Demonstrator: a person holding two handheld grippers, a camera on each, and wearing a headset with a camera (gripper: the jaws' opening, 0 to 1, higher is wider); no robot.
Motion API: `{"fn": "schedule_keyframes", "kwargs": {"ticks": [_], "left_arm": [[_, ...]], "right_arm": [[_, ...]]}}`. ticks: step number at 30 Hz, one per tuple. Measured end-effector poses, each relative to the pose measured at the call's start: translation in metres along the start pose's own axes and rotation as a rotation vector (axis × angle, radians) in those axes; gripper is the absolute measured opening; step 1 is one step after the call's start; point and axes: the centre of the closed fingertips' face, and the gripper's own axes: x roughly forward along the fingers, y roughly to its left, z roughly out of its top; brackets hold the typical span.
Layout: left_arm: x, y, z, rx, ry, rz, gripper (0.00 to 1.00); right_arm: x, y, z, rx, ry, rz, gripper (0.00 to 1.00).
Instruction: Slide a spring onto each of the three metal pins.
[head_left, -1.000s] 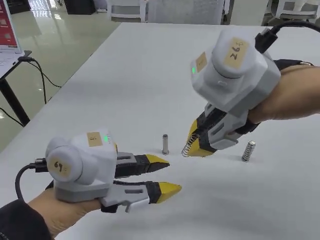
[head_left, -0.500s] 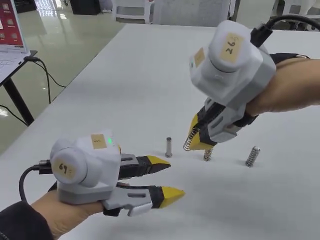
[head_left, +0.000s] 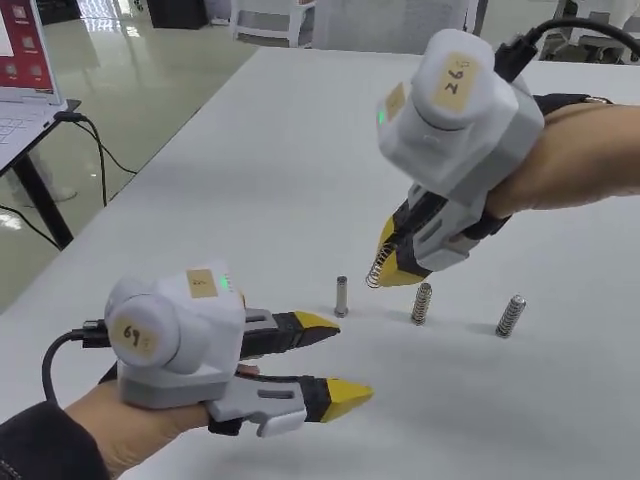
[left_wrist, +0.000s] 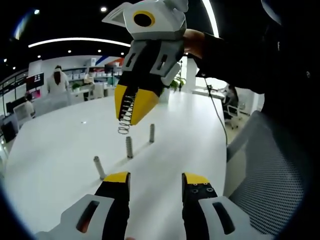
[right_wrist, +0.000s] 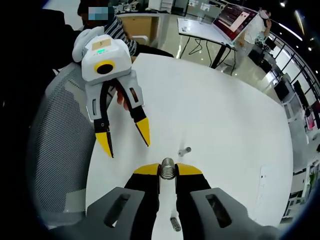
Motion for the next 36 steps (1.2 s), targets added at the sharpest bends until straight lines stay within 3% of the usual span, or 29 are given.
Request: {"fn": "schedule_keyframes", "kwargs": {"ticks": [16, 27, 36], "left_arm": [[0.001, -0.001, -0.003, 0.002, 0.012, -0.003, 0.38], [0.001, -0.002, -0.004, 0.004, 0.014, -0.007, 0.39], [0.0, -0.001, -0.004, 0.004, 0.01, -0.006, 0.39]], "right_arm": [[0.006, -0.015, 0.002, -0.008, 0.026, 0.003, 0.08], [0.02, -0.015, 0.001, -0.005, 0.046, 0.028, 0.08], [0.036, -0.03, 0.003, -0.011, 0.066, 0.004, 0.08]]}}
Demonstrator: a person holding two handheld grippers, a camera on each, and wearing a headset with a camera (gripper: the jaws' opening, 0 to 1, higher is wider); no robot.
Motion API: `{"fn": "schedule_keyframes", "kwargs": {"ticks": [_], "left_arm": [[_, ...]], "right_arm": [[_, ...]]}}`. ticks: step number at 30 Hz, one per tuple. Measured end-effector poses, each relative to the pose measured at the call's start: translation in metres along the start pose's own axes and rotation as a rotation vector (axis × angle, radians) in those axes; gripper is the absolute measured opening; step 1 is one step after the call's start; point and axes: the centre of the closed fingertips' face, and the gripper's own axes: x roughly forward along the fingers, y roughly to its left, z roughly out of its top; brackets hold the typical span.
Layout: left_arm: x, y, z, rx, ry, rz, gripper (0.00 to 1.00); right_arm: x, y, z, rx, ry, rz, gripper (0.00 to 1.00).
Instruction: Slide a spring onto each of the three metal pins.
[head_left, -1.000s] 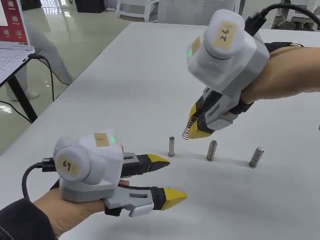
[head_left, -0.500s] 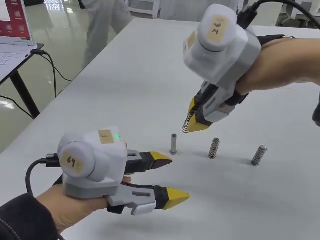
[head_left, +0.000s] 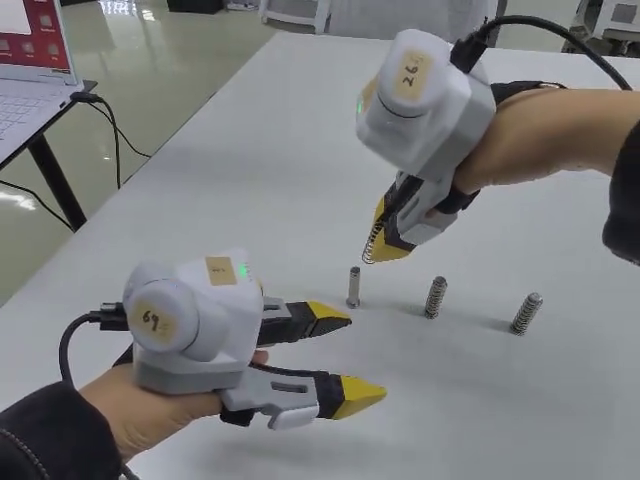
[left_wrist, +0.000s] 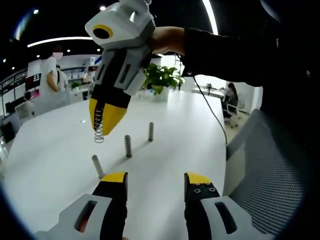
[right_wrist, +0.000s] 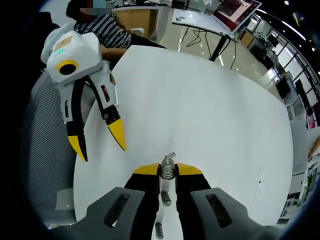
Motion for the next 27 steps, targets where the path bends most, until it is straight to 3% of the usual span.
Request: {"fn": "schedule_keyframes", "kwargs": {"ticks": [13, 27], "left_arm": [[-0.003, 0.003, -0.001, -0.009, -0.01, 0.014, 0.4], [-0.009, 0.023, -0.006, -0.038, -0.001, 0.105, 0.42]], "right_arm": [[0.017, -0.003, 0.001, 0.007, 0.017, 0.007, 0.08], [0.024, 0.002, 0.002, 0.006, 0.024, 0.019, 0.08]]}}
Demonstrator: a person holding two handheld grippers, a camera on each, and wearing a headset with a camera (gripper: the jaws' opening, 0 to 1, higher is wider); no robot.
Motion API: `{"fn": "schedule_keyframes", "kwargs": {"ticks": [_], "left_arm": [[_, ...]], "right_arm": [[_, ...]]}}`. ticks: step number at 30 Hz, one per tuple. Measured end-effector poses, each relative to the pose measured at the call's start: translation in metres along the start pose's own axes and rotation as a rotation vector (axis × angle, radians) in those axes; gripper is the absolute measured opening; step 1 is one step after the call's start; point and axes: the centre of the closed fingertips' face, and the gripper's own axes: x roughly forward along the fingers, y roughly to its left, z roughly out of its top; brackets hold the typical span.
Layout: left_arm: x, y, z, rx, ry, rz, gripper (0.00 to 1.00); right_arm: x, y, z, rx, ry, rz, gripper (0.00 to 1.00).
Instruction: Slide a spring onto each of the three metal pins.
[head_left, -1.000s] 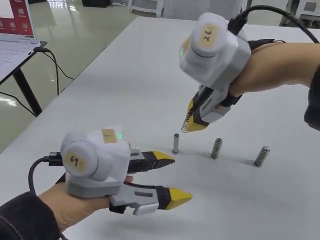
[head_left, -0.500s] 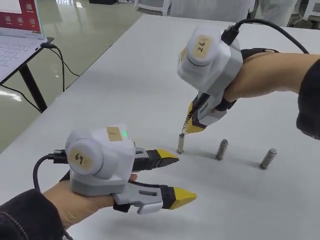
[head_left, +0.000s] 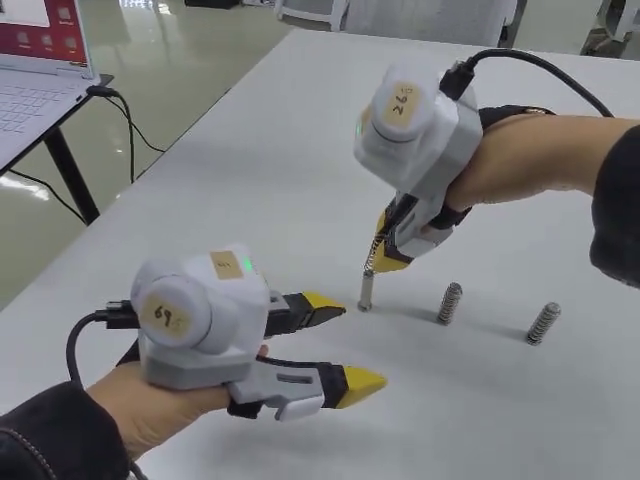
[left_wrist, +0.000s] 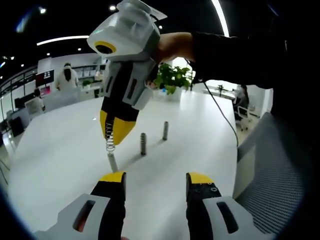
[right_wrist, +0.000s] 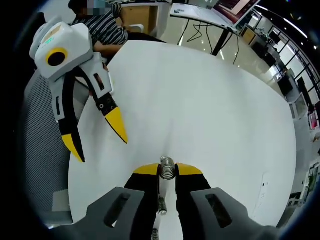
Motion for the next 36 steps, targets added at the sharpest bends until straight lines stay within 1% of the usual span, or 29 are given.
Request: {"fn": "schedule_keyframes", "kwargs": {"ticks": [6, 9, 12, 25, 36], "left_arm": [[-0.001, 0.005, 0.001, -0.01, -0.008, 0.024, 0.46], [-0.003, 0.009, 0.003, -0.026, -0.021, 0.037, 0.46], [-0.003, 0.011, 0.004, -0.026, -0.022, 0.045, 0.47], [-0.003, 0.013, 0.004, -0.03, -0.026, 0.047, 0.47], [-0.003, 0.014, 0.003, -0.036, -0.02, 0.053, 0.47]], "right_arm": [[0.003, 0.0, 0.0, 0.0, 0.005, 0.007, 0.08], [0.004, 0.0, 0.0, 0.001, 0.007, 0.008, 0.08], [0.006, 0.0, -0.001, 0.001, 0.01, 0.011, 0.08], [0.018, -0.001, -0.003, 0.008, 0.027, 0.029, 0.08], [0.032, -0.002, -0.013, 0.03, 0.049, 0.05, 0.08]]}}
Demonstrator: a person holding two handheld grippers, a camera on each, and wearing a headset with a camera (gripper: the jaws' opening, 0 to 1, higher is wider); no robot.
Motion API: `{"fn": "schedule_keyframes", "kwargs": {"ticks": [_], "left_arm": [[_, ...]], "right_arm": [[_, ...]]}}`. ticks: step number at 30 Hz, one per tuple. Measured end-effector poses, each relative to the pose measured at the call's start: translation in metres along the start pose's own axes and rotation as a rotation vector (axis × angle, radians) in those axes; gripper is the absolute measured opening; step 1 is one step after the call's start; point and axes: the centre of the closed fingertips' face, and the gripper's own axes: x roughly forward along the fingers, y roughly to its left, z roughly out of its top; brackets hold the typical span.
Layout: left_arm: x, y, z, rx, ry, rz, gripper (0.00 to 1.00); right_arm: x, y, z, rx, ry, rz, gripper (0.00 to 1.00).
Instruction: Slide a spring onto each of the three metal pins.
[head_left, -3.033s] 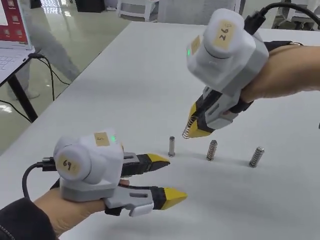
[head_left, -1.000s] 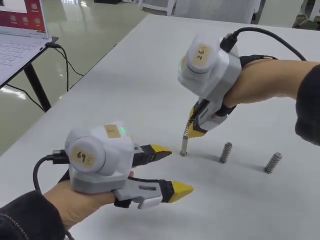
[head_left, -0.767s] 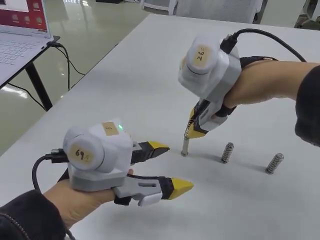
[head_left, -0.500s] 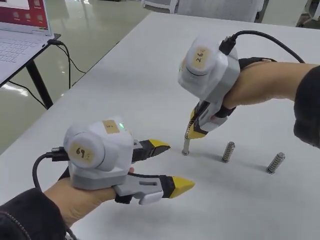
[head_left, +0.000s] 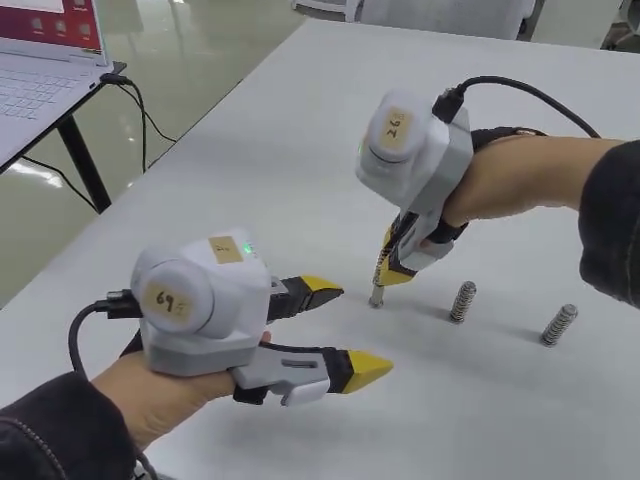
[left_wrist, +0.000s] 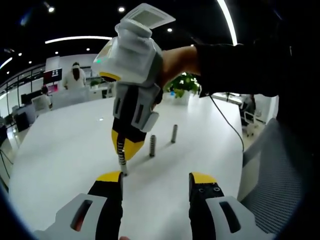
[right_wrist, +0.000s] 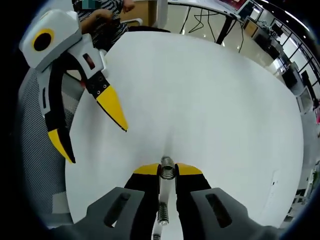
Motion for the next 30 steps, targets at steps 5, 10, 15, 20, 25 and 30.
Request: {"fn": "schedule_keyframes", "kwargs": {"ticks": [5, 10, 15, 20, 25, 30], "left_arm": [[0.001, 0.0, 0.0, 0.0, 0.004, 0.005, 0.47], [0.002, 0.0, 0.001, -0.003, 0.004, 0.005, 0.47], [0.002, 0.0, 0.001, -0.003, 0.007, 0.003, 0.47], [0.003, 0.0, 0.002, -0.006, 0.005, 0.003, 0.47], [0.003, -0.001, 0.001, -0.006, 0.009, -0.002, 0.47], [0.003, -0.001, 0.0, -0.006, 0.013, -0.007, 0.47]], "right_arm": [[0.004, 0.0, -0.004, 0.009, 0.004, 0.006, 0.08], [0.008, 0.0, -0.007, 0.016, 0.008, 0.014, 0.08], [0.014, 0.003, -0.01, 0.02, 0.017, 0.025, 0.08], [0.021, 0.007, -0.015, 0.023, 0.032, 0.037, 0.09], [0.023, 0.008, -0.015, 0.044, 0.021, 0.039, 0.09], [0.028, 0.007, -0.019, 0.052, 0.024, 0.04, 0.09]]}}
